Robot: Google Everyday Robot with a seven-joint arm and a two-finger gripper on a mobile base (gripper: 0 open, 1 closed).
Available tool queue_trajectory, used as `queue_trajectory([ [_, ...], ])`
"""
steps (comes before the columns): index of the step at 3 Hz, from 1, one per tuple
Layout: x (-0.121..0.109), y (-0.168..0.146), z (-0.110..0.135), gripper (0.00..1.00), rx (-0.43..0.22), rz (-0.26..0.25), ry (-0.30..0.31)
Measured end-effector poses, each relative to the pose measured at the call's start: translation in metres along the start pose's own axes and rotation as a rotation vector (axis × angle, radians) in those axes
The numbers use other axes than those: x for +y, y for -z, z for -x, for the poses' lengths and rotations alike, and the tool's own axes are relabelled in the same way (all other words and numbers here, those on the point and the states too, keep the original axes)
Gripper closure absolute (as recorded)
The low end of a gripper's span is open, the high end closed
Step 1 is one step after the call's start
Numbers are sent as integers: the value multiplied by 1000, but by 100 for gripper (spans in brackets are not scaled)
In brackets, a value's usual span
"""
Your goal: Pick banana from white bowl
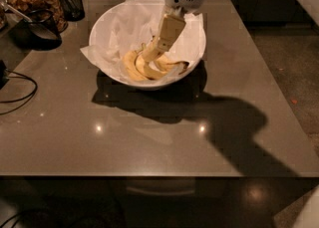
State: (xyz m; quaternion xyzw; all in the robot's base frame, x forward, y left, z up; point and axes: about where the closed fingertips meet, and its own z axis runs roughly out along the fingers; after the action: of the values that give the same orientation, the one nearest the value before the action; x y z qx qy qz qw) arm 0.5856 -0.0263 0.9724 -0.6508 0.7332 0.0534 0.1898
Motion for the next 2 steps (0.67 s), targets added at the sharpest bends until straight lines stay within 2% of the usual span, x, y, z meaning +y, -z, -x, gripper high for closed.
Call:
queue_trajectory([
  [1, 0, 0, 0, 100, -1, 0, 0],
  [2, 7, 13, 7, 100, -34, -14, 25],
])
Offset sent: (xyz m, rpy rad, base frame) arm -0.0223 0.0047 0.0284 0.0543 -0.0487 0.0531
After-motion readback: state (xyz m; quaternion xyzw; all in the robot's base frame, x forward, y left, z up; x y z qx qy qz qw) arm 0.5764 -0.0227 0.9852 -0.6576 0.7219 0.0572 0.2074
